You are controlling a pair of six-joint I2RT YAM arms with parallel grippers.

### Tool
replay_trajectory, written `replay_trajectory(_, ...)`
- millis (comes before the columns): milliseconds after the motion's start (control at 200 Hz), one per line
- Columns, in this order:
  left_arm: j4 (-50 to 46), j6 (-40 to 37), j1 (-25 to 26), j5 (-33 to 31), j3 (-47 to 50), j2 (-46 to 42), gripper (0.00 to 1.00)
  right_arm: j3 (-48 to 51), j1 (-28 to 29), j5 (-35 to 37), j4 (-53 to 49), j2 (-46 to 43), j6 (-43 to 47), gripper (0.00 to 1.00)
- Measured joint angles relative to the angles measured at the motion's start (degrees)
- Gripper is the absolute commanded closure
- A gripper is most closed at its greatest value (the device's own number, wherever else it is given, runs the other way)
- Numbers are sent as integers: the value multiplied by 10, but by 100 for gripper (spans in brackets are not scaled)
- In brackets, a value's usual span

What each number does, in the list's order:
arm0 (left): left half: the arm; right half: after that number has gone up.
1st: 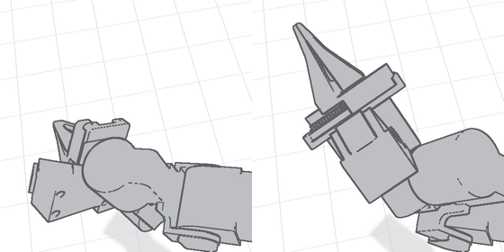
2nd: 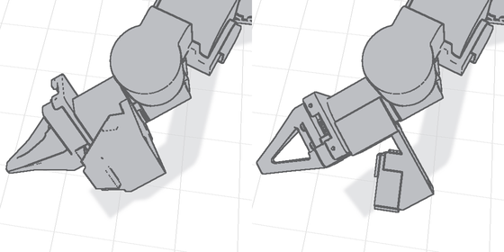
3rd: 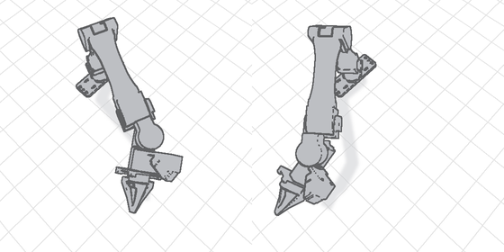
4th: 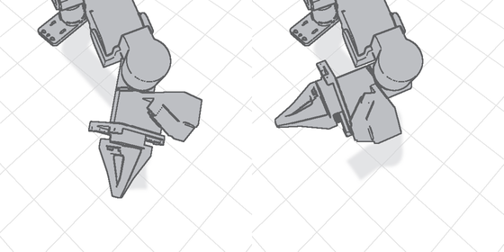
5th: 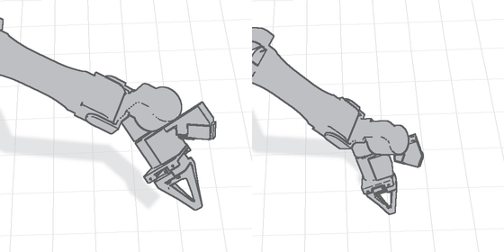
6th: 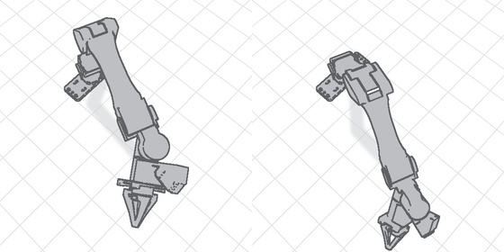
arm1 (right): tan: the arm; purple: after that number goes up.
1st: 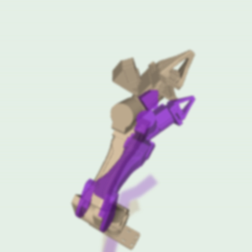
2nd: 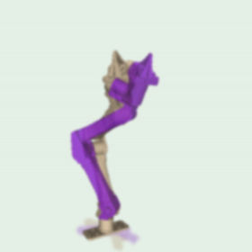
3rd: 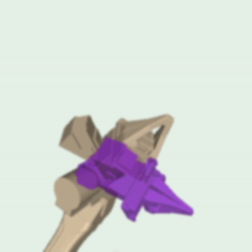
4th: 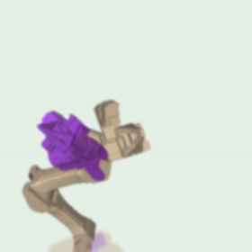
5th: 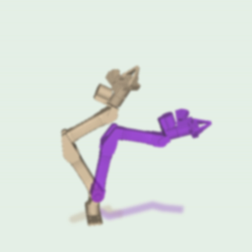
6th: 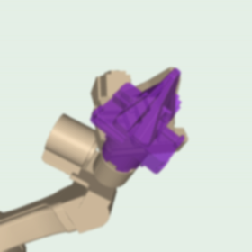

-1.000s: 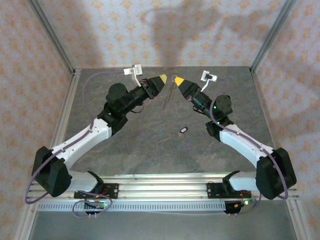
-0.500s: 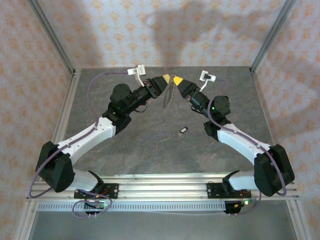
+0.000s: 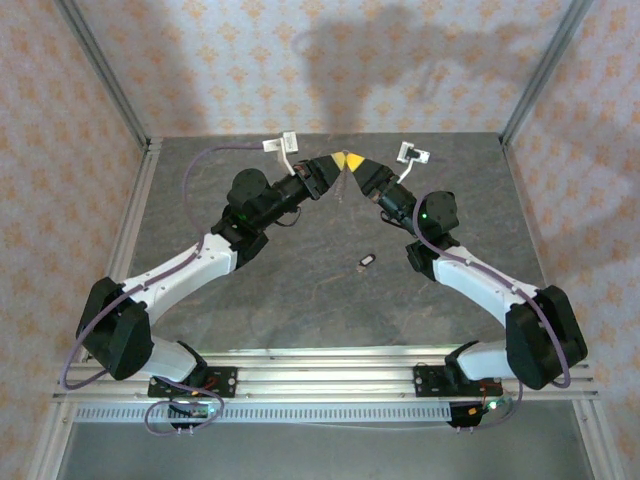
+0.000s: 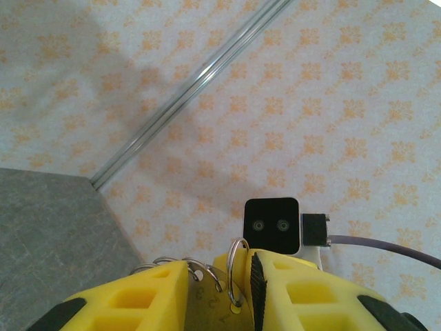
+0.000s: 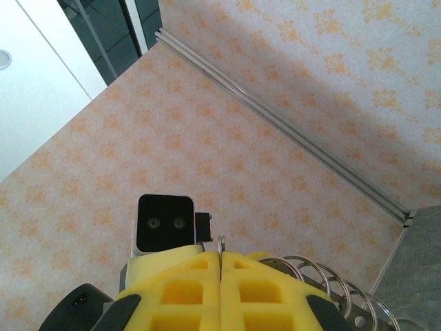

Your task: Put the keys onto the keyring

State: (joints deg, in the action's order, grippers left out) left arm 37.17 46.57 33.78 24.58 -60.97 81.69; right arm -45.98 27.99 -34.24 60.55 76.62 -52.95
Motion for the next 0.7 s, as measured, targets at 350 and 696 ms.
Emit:
replay_trajectory(350, 5, 2, 3, 0, -1, 2, 86, 0, 0, 0, 0, 5, 0, 100)
replay_trajectory(696, -7, -18, 4, 2, -6, 3, 100, 0, -2, 7, -35, -5, 9, 55)
